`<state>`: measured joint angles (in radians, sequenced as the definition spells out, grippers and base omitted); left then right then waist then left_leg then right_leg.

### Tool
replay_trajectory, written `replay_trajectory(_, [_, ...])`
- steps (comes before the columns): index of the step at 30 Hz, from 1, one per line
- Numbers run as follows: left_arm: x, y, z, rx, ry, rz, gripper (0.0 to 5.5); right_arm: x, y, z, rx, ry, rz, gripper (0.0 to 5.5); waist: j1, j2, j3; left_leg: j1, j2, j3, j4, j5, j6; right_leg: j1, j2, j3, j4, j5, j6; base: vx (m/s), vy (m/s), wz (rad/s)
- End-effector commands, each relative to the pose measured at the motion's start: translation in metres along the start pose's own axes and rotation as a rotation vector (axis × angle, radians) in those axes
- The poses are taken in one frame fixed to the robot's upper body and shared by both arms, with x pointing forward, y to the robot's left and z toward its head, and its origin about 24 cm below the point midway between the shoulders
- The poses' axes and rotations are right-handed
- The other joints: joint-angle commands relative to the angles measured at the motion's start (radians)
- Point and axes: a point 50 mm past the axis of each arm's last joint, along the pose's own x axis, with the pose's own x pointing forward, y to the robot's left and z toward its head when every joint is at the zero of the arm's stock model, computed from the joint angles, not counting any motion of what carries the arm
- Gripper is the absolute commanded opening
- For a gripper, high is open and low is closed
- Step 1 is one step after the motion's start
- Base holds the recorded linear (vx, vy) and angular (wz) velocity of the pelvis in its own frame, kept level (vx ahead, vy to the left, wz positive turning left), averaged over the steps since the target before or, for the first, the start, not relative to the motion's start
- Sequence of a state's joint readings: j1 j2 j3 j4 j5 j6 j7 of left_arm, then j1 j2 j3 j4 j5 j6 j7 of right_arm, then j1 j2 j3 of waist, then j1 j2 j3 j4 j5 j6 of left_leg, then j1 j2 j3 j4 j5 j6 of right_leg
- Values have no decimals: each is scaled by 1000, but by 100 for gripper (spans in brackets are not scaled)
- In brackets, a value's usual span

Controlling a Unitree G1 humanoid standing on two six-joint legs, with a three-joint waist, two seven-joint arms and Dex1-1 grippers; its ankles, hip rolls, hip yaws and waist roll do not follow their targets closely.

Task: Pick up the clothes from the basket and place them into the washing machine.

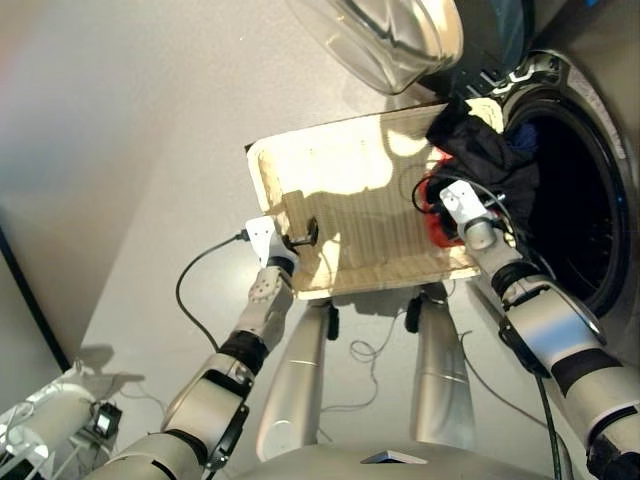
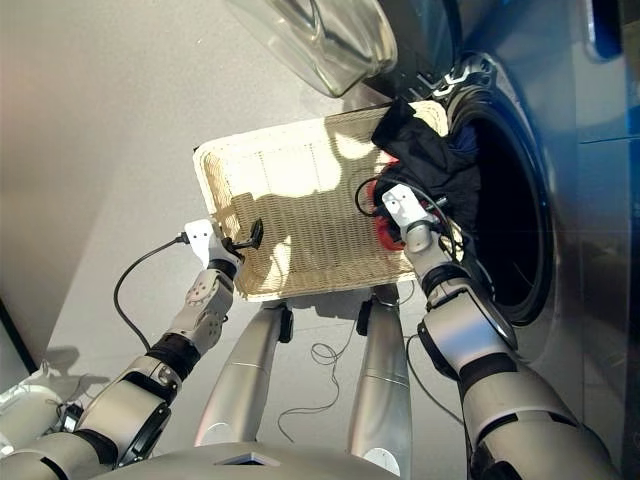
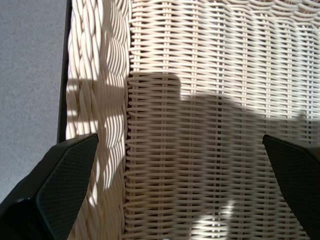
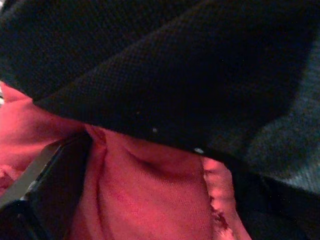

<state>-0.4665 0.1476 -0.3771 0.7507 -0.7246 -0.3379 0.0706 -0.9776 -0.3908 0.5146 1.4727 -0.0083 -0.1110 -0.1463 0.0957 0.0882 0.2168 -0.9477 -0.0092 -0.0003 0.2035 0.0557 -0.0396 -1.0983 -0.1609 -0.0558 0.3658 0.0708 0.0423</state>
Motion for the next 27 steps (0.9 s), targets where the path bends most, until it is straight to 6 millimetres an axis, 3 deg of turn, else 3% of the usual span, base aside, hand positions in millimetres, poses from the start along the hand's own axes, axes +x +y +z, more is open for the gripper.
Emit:
replay_trajectory(1, [4,14,21,16,-67,32,550,3,-24,10,-78,-18,-55,0,-7,26,62,5,44,-31,126,-104,-17,52,-2,-5,40,-88,79,0,0,0])
replay_trajectory(9, [2,18,20,25,-63,48,550,1,-19,-1,39,-4,-82,0,-37,8,46,63,38,-14,102,-108,-19,106,1,-6,8,-74,79,0,0,0])
replay_trajectory(12, [0,23,17,24,-60,69,550,1,-27,9,211,-64,-154,0,-51,7,47,95,35,-6,82,-107,-23,136,2,-1,-21,-64,83,-37,16,-22])
replay_trajectory(13, [0,25,18,24,-66,81,550,1,-35,17,343,-111,-218,0,-62,5,51,94,28,5,70,-79,-19,138,-5,-2,-45,-30,80,-118,65,-68])
replay_trajectory(15, [-1,28,20,22,-82,105,550,-2,-41,24,505,-178,-280,0,-73,11,55,109,24,13,59,-78,-18,148,-7,6,-61,-21,84,-63,40,-29])
replay_trajectory(16, [-1,28,20,22,-82,105,550,-2,-40,23,505,-177,-280,0,-73,11,56,110,24,14,58,-78,-18,149,-6,6,-62,-21,84,-42,79,-102])
replay_trajectory(18, [-4,34,23,22,-120,151,550,-15,-61,50,652,-364,-431,0,-87,26,62,128,18,31,45,-80,-13,156,-6,20,-72,-13,90,-49,92,-181])
replay_trajectory(21, [-6,32,22,17,-135,166,550,-27,-75,61,676,-458,-557,0,-91,37,62,135,13,45,38,-84,-8,153,-8,33,-76,-10,93,-40,73,-263])
replay_trajectory(24, [-5,25,22,27,-159,157,550,-39,-105,68,706,-517,-777,0,-92,56,62,137,6,57,37,-90,-2,143,-12,52,-73,-6,99,-60,87,-154])
replay_trajectory(27, [-6,22,23,33,-173,142,550,-49,-136,63,735,-509,-982,0,-88,79,57,128,2,64,42,-91,2,127,-18,66,-69,-4,103,-54,63,-118])
